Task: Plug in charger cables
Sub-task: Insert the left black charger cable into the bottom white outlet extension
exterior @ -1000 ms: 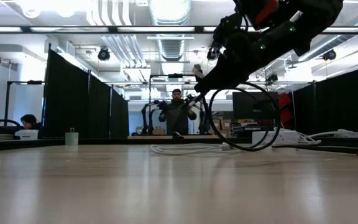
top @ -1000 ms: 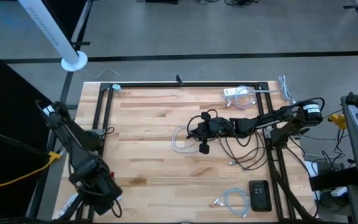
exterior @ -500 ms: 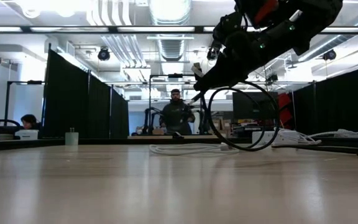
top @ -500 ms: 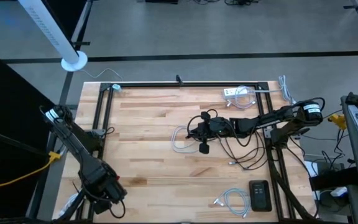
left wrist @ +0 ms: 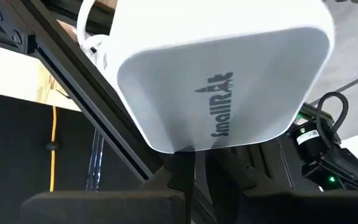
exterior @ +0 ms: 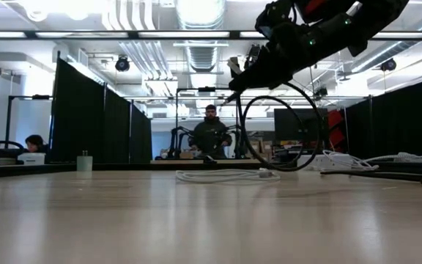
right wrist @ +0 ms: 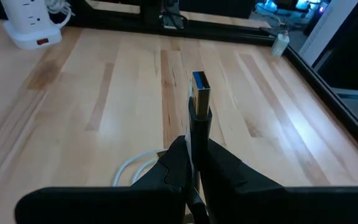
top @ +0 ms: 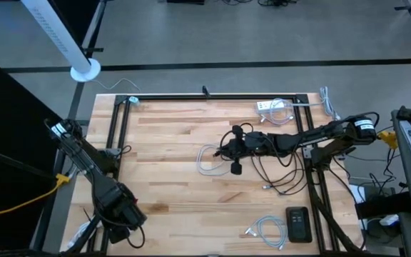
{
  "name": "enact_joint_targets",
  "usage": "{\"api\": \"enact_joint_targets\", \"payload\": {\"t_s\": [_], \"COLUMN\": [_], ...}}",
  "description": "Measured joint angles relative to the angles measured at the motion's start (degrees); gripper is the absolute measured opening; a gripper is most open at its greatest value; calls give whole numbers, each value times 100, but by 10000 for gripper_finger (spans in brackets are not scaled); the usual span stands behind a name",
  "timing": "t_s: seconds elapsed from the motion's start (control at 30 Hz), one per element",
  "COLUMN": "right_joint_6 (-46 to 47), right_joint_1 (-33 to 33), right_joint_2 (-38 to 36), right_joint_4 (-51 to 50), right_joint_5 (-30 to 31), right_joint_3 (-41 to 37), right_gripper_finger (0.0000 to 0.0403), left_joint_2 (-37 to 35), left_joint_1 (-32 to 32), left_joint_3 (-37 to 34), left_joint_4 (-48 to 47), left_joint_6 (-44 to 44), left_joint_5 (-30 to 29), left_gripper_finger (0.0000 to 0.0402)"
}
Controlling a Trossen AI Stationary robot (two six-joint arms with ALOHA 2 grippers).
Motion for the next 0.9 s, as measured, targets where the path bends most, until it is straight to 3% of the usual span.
{"api": "enact_joint_targets", "payload": {"t_s": [0.27,0.47,0.9], "right_joint_6": [-84,-152,-203], "right_joint_1": [-13,-17,-67], "right_joint_2": [-4,-4,-4], "right_joint_4": [-16,-18,-15], "right_joint_5": [0,2,3], "right_joint_3": [0,0,0], "right_gripper_finger": [16,16,16], "left_joint_2": [19,-4,-19], "left_joint_1": [-240,-317,-315], "left_joint_3": [238,106,221], "left_joint_4": [206,907,735], "left_joint_6": [-801,-1084,-913], "left_joint_5": [-155,-357,-2589], "left_gripper_finger": [25,25,24]}}
